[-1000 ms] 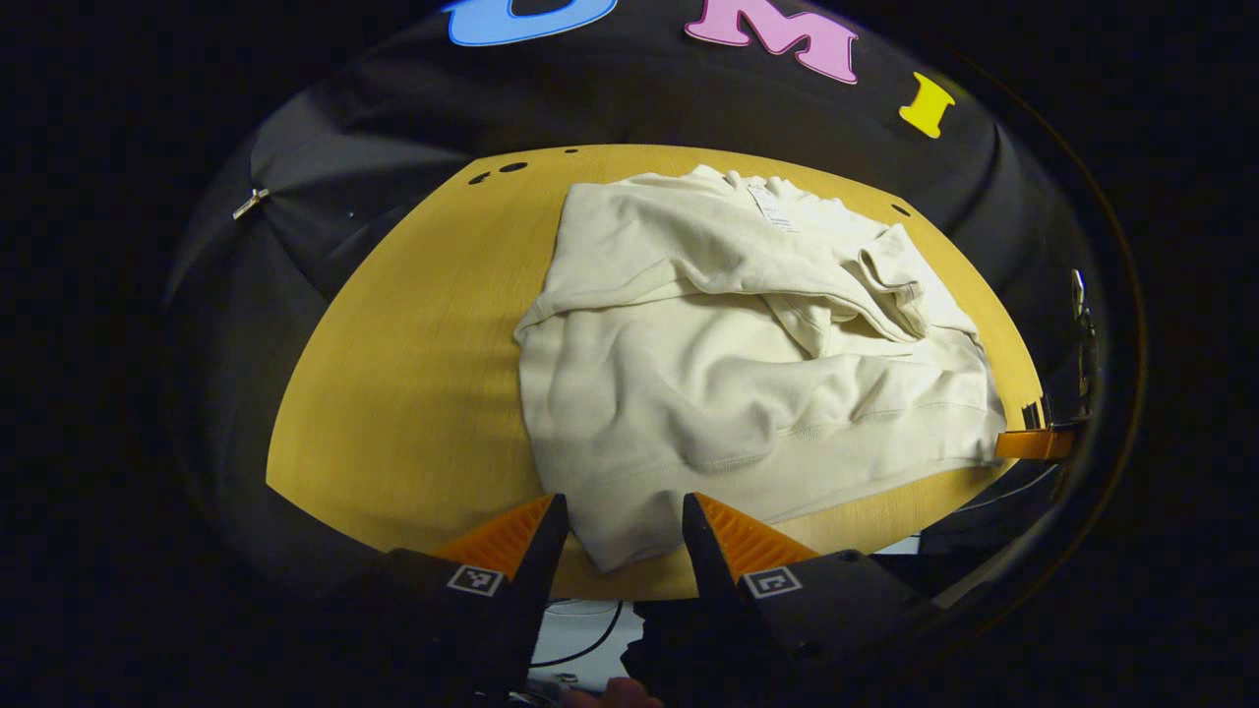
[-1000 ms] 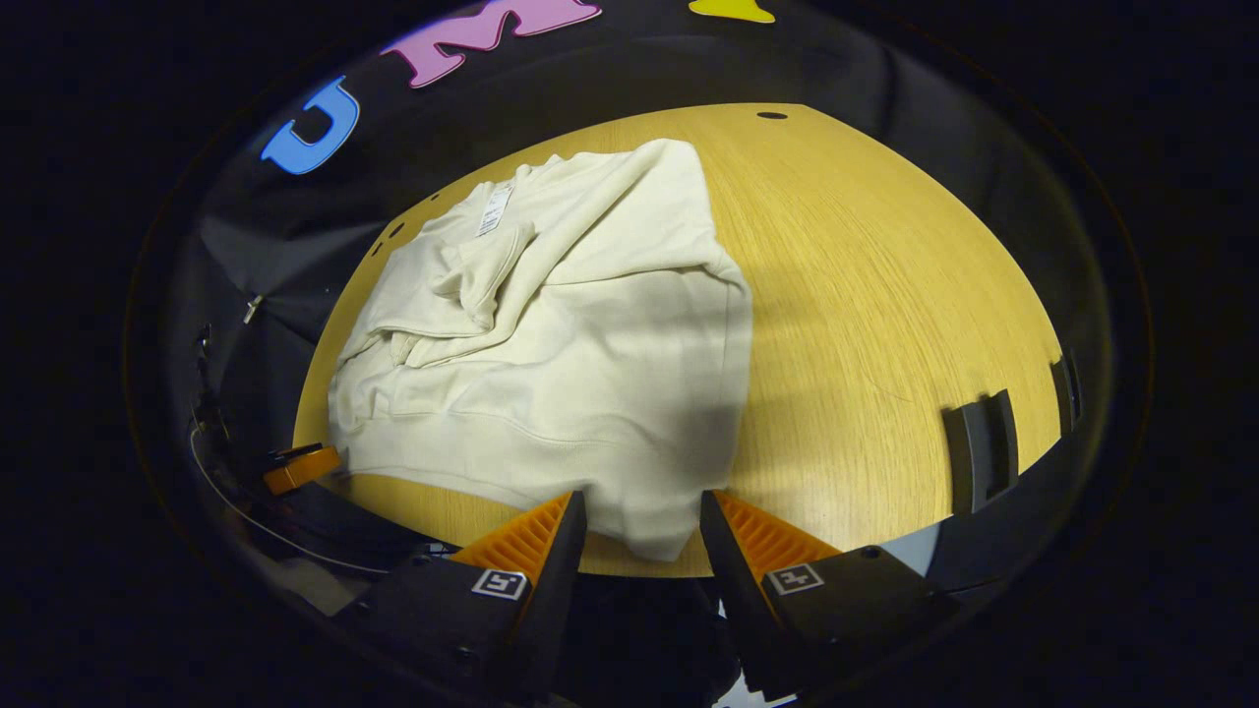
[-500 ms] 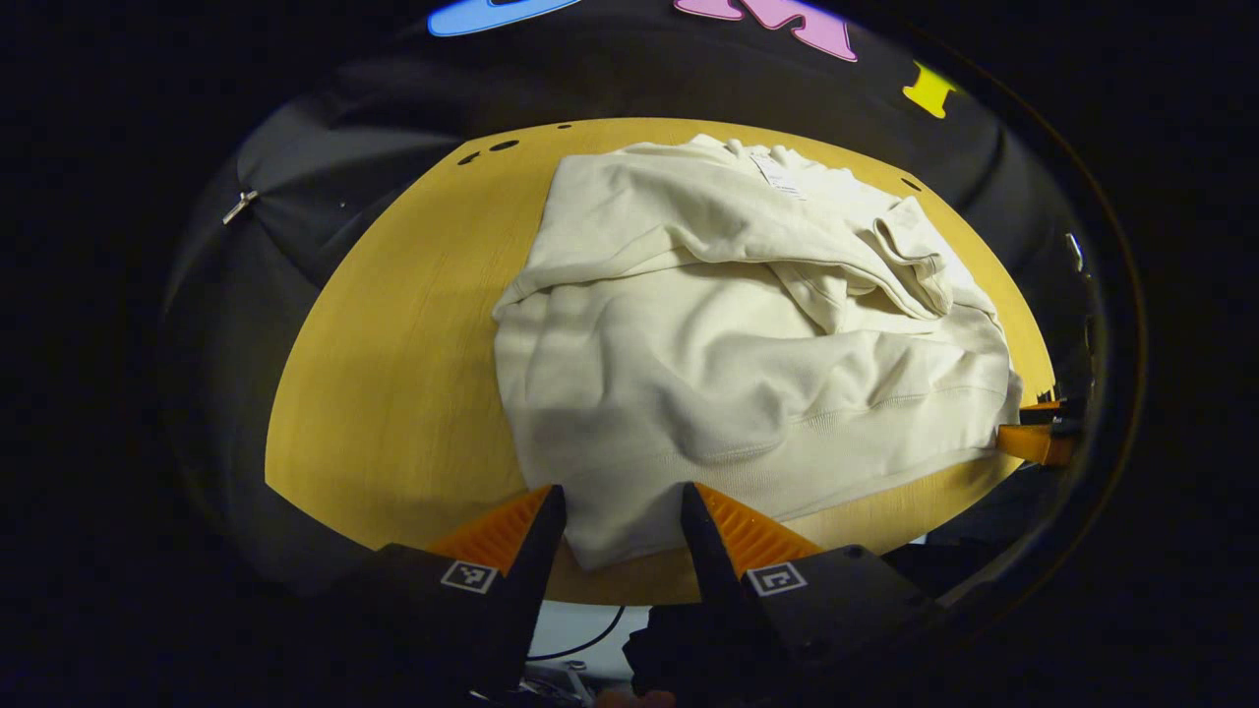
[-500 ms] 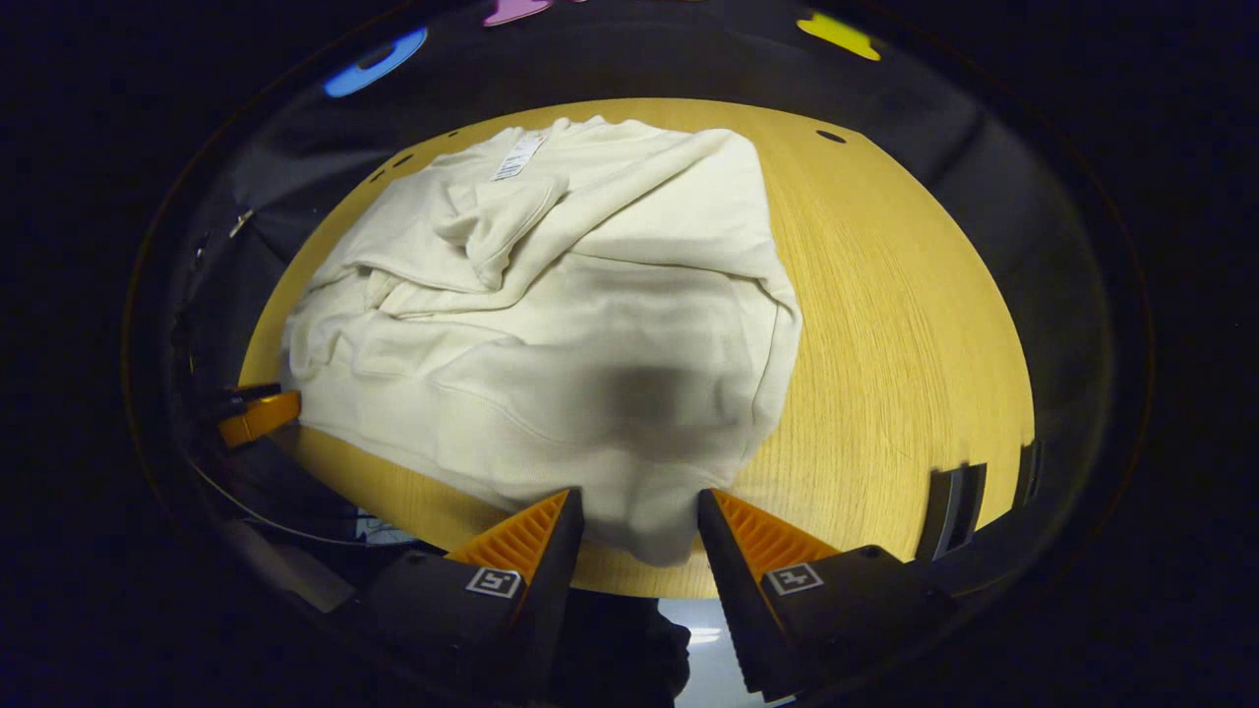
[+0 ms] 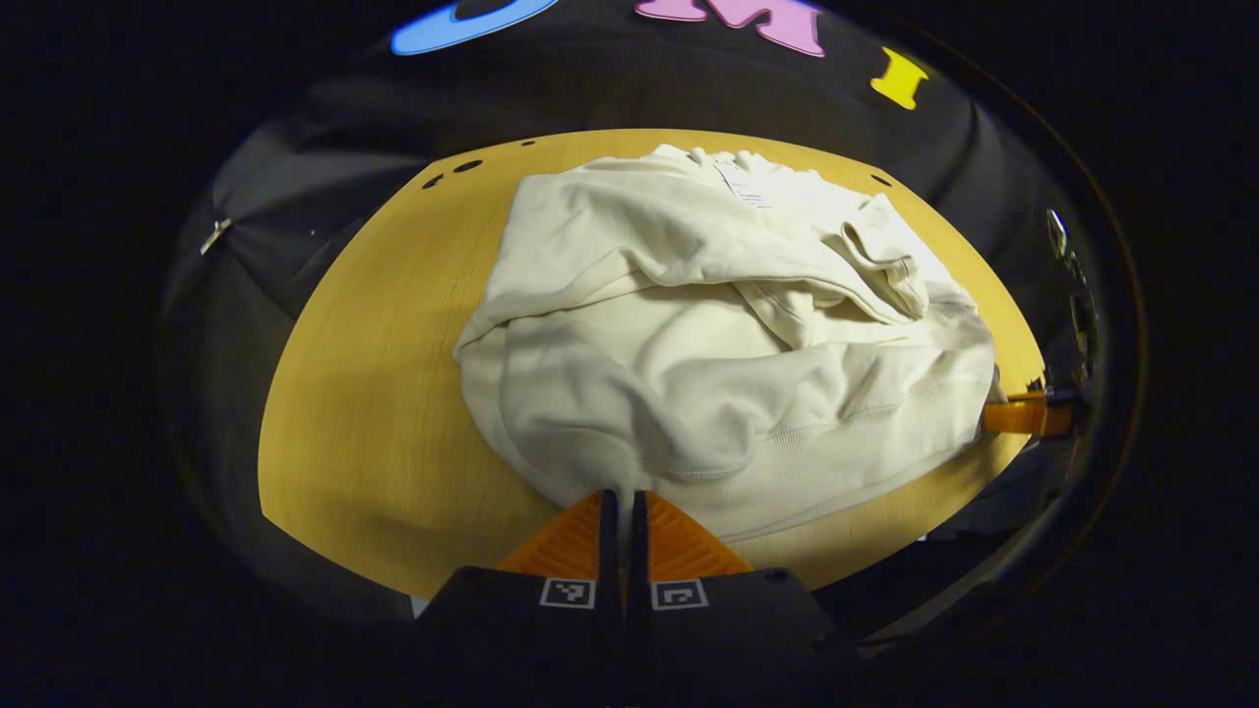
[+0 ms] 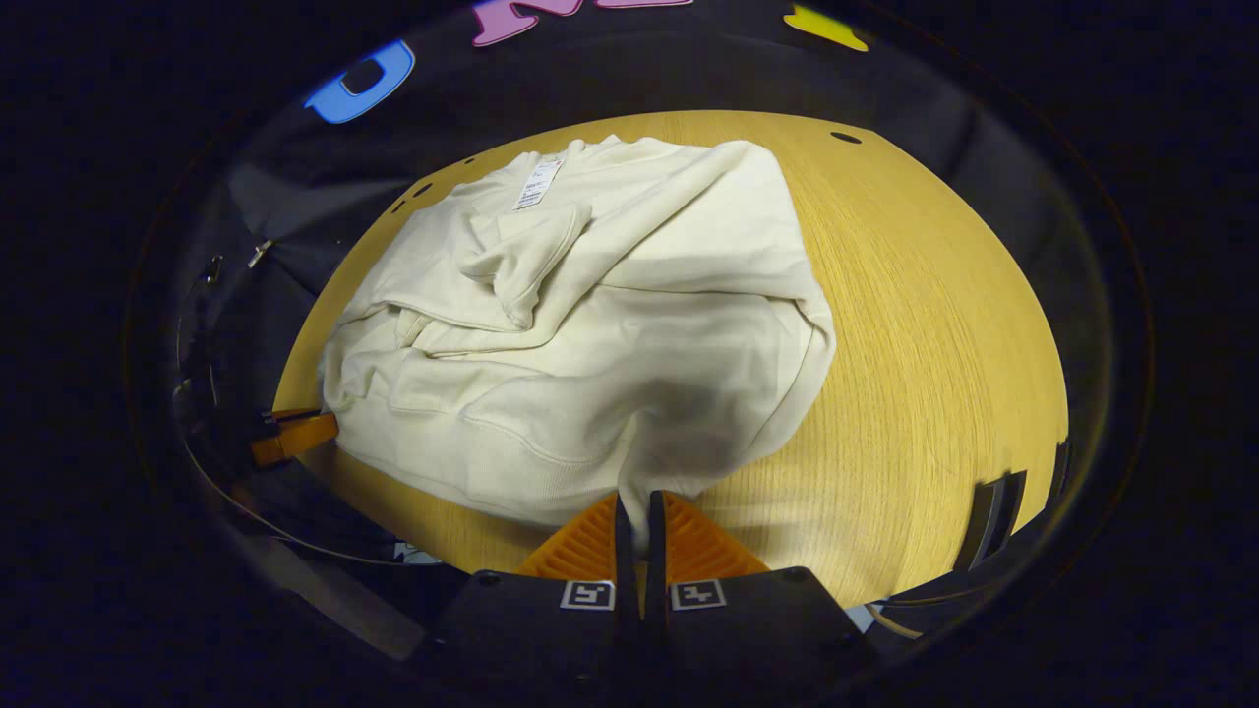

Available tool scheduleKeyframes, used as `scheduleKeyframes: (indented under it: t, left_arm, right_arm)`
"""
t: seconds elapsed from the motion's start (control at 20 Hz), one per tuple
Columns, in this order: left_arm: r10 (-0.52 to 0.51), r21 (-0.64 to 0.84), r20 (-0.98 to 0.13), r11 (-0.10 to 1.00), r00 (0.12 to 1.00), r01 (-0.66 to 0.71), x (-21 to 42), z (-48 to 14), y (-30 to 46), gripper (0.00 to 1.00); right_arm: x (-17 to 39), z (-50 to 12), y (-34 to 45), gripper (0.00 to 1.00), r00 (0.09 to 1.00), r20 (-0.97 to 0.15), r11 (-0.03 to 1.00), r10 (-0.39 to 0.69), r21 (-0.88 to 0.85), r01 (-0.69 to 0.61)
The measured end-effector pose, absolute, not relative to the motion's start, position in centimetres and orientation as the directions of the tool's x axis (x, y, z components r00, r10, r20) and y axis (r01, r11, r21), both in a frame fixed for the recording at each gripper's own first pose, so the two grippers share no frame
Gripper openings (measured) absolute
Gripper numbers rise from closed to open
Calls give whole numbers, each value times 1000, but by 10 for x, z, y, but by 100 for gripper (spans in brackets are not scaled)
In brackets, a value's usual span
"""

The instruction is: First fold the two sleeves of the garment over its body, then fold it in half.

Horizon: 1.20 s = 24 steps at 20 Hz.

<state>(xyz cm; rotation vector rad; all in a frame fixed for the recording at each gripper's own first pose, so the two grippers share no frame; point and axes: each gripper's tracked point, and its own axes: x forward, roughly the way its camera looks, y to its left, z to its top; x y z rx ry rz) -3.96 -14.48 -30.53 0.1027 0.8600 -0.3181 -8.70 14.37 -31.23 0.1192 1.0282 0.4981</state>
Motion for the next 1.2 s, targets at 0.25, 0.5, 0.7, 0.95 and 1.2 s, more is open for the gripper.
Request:
scheduleKeyframes:
  t: [0.25,0.5,0.7,0.95,1.2]
  left_arm:
    - [-271,-107,-697,955,664,277,-24,-266,-136,6]
    - [-301,-93,-602,946,740,309,2,-210,-146,6]
    - [-320,-111,-547,944,773,312,34,-178,-153,6]
    - [-317,-92,-506,945,802,315,74,-158,-160,6]
    - [-310,-73,-480,946,821,315,132,-149,-182,6]
  right_arm:
    - [-73,-270,144,6,496,-712,864,498,353,-359]
    - [-40,-217,154,6,578,-617,845,534,392,-363]
    - [-6,-188,165,5,631,-546,833,551,403,-379]
    - [35,-173,176,5,671,-501,832,546,417,-366]
    - [85,-175,191,5,694,-492,842,526,417,-343]
